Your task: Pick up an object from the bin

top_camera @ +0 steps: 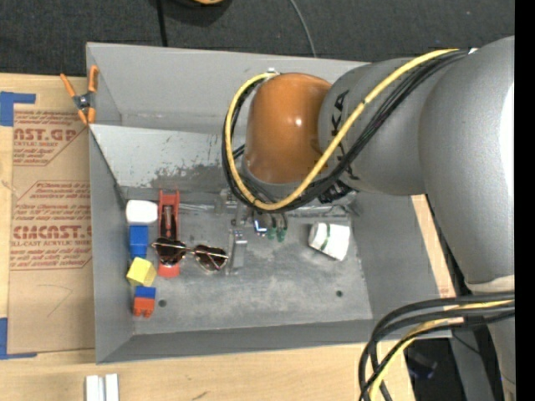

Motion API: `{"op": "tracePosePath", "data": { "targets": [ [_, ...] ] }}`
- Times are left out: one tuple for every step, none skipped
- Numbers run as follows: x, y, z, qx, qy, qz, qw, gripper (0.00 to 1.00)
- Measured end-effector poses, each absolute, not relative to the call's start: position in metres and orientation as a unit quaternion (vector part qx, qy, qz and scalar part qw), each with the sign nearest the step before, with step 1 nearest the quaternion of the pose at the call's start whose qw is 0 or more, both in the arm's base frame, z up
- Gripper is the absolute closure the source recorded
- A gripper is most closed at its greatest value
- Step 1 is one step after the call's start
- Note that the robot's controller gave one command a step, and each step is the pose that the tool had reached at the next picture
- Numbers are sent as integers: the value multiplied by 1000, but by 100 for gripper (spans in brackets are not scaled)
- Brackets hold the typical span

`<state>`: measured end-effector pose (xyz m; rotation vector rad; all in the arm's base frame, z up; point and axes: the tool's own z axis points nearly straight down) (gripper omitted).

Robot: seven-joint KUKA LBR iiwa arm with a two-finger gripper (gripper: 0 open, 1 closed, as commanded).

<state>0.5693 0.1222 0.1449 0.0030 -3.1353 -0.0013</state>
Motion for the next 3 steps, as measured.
{"op": "tracePosePath", "data": {
  "targets": [
    [571, 122, 149, 0, -1000, -1, 0, 0],
    [563, 130, 115, 28, -1000, -1, -3, 0],
    [563, 147, 71, 72, -997, -1, -1, 0]
  ]
}}
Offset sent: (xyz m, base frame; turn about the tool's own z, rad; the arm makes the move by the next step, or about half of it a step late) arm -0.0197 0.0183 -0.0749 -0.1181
